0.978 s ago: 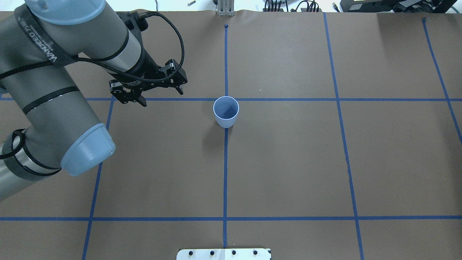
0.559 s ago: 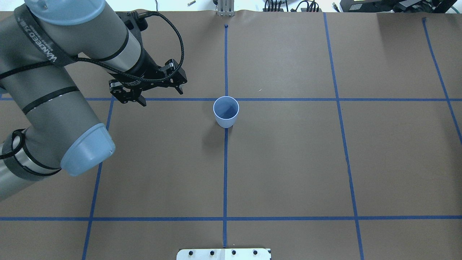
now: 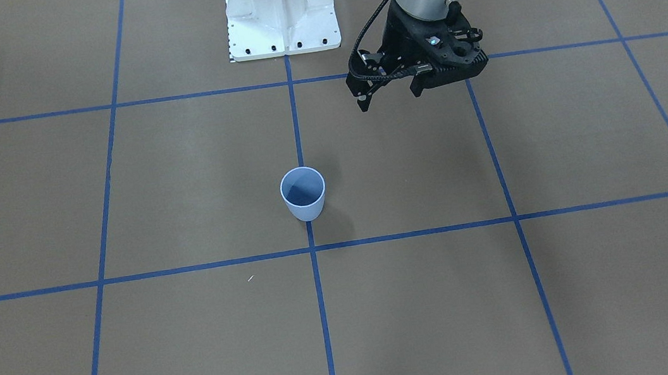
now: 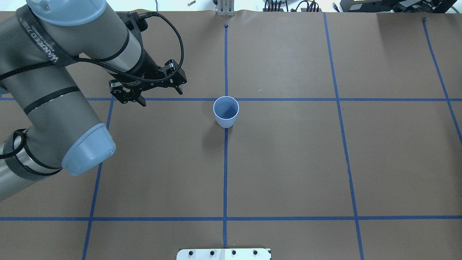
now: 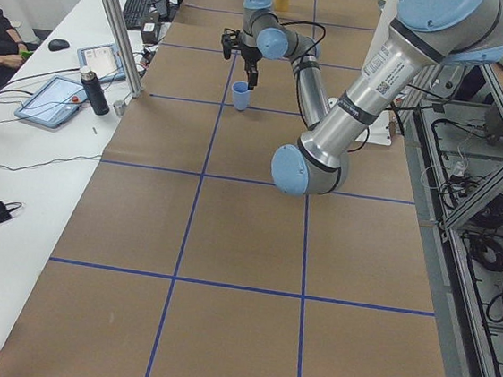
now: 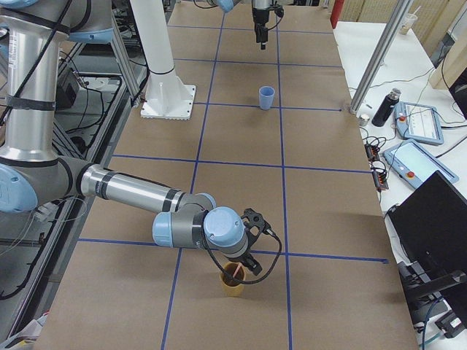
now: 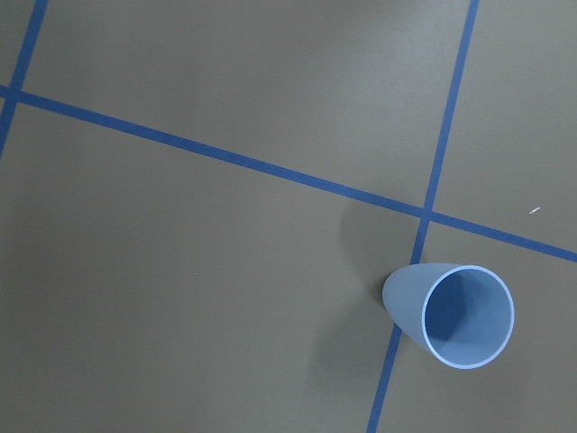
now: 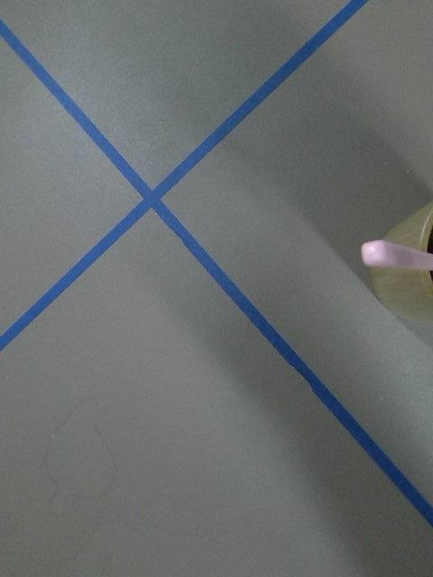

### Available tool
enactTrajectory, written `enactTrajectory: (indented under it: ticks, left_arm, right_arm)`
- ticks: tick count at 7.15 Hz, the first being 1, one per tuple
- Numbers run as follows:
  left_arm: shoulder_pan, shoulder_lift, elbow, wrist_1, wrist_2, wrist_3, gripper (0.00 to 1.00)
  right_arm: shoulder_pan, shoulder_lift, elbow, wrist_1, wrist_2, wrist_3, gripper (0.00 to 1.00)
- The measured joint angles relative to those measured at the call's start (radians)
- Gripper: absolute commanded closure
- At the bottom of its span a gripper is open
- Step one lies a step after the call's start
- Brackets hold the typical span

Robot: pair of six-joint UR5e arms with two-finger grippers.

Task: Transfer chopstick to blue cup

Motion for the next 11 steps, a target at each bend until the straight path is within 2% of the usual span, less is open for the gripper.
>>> enactTrajectory:
  ticks: [3, 6, 8, 11]
  left_arm:
    - [0.001, -0.001, 0.002, -0.001, 0.000, 0.000, 0.02]
    - [0.003, -0.001, 0.005, -0.001, 0.000, 0.000, 0.02]
    - [0.004, -0.001, 0.006, -0.001, 0.000, 0.000, 0.02]
    - [0.005, 0.003, 0.007, -0.001, 0.001, 0.000, 0.02]
  right_arm:
    - [0.000, 0.001, -0.003, 0.011, 0.005, -0.004, 0.00]
    - [0.000, 0.003, -0.047, 0.084, 0.004, -0.002, 0.00]
    - [0.000, 0.003, -0.057, 0.094, 0.005, -0.001, 0.06]
    - [-0.001, 0.009, -0.059, 0.095, 0.013, 0.000, 0.07]
